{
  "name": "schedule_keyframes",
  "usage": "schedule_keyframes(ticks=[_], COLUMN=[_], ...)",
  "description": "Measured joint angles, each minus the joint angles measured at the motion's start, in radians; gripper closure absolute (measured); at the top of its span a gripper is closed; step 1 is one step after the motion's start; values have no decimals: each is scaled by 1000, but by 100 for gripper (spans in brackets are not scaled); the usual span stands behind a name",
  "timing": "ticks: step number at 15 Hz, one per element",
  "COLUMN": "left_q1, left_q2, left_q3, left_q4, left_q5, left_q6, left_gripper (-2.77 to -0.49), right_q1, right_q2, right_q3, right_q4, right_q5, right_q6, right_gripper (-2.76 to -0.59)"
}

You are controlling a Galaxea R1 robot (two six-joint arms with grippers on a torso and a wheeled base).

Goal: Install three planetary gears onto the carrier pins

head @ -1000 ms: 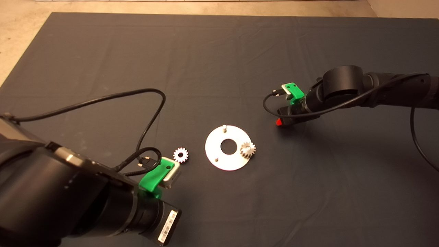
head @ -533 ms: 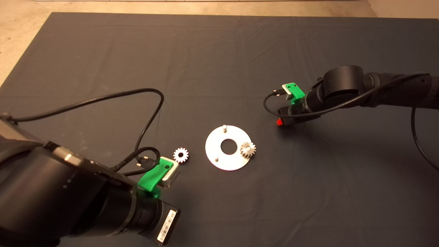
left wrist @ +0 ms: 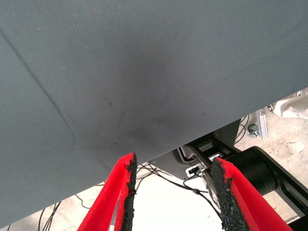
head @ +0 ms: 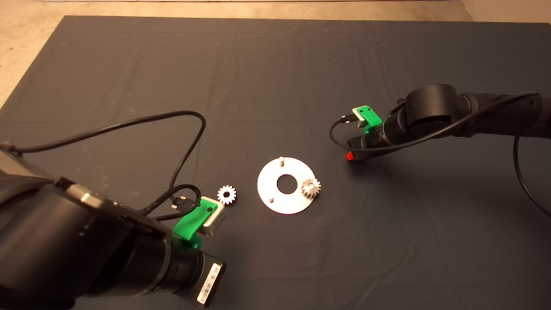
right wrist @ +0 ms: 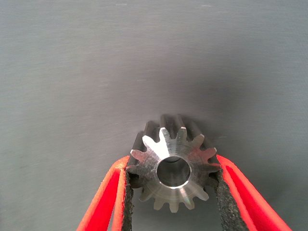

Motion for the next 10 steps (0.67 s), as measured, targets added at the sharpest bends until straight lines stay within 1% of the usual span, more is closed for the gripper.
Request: schedule_keyframes(ticks=[2, 3, 6, 7, 10], left_q1=[0, 0, 0, 0, 0], left_q2=[-5, -5, -5, -5, -5], left_q3=[0, 0, 0, 0, 0], left_q4=[0, 0, 0, 0, 0], left_q5=[0, 0, 0, 0, 0], left_q6=[3, 3, 4, 5, 5], left_gripper=[-103, -103, -103, -103, -103], right_q1=[4, 16, 66, 78, 90], right_q2=[4, 5, 24, 43, 118], right_q3=[25, 52, 105, 109, 109], right_q4=[0, 1, 2, 3, 11], right_q5=[-1, -1, 0, -1, -2], right_q6=[1, 4, 51, 53, 60], right_gripper=[-95, -95, -95, -95, -94])
